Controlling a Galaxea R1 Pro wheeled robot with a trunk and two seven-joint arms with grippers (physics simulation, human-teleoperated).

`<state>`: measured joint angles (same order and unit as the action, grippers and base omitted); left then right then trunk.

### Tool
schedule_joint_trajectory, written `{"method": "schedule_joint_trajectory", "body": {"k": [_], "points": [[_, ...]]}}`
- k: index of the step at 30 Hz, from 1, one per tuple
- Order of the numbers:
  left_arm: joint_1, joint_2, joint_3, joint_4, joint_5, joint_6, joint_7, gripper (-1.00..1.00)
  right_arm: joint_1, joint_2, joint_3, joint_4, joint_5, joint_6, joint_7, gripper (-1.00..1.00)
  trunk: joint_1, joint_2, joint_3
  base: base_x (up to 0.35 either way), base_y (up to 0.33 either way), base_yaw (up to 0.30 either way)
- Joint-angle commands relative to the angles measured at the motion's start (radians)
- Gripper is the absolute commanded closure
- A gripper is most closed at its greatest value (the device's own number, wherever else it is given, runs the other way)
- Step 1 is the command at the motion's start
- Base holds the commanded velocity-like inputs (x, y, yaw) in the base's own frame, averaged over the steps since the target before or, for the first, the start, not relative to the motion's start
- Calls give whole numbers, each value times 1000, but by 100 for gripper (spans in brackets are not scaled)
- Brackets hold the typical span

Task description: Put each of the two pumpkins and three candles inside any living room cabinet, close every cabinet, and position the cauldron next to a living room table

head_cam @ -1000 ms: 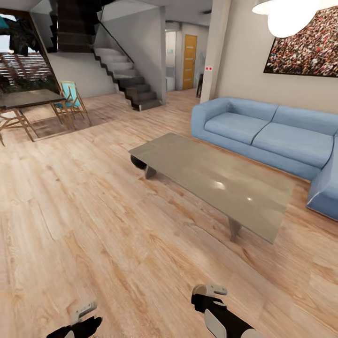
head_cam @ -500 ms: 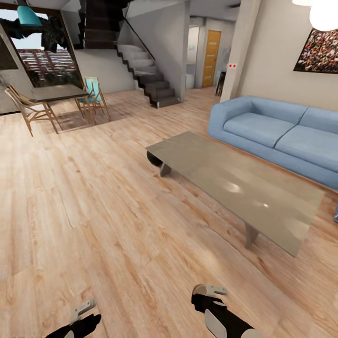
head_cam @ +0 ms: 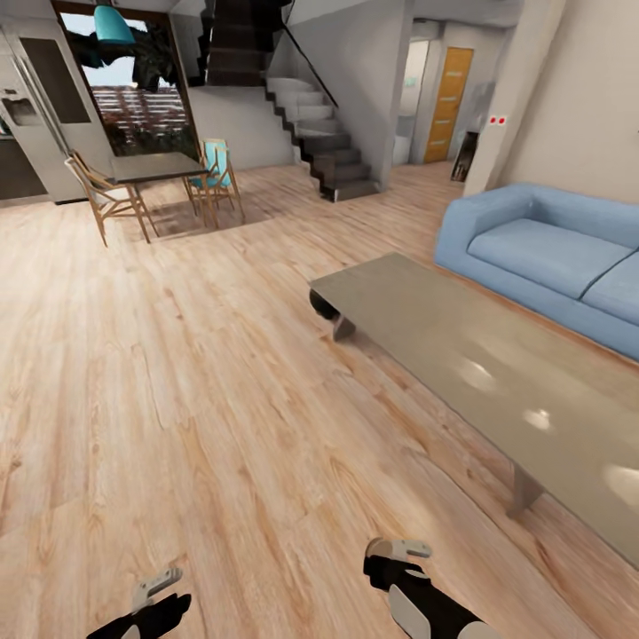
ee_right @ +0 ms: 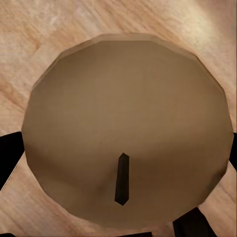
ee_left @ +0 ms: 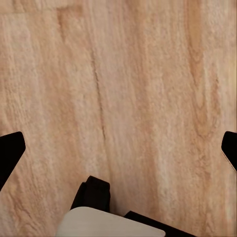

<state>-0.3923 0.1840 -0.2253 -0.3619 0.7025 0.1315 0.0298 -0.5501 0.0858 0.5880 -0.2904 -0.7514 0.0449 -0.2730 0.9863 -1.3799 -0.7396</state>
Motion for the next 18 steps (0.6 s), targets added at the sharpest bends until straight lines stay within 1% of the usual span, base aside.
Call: {"method": "schedule_joint_trajectory", "body": {"k": [1, 6, 15, 18], "points": [[0, 1, -6, -2, 8, 3, 3, -100, -1, -1, 9, -3, -5, 4, -8, 100, 1, 0, -2, 325, 0, 242], [0, 1, -6, -2, 8, 3, 3, -100, -1, -2, 9, -3, -5, 4, -8, 100, 1, 0, -6, 328, 0, 215], [0, 0, -6, 12, 4, 3, 3, -100, 4, 2, 9, -6, -2, 1, -8, 100, 1, 0, -7, 329, 0, 27], [0, -1, -6, 16, 2, 3, 3, -100, 4, 2, 9, -6, -2, 1, -8, 100, 1, 0, -7, 330, 0, 186]]}}
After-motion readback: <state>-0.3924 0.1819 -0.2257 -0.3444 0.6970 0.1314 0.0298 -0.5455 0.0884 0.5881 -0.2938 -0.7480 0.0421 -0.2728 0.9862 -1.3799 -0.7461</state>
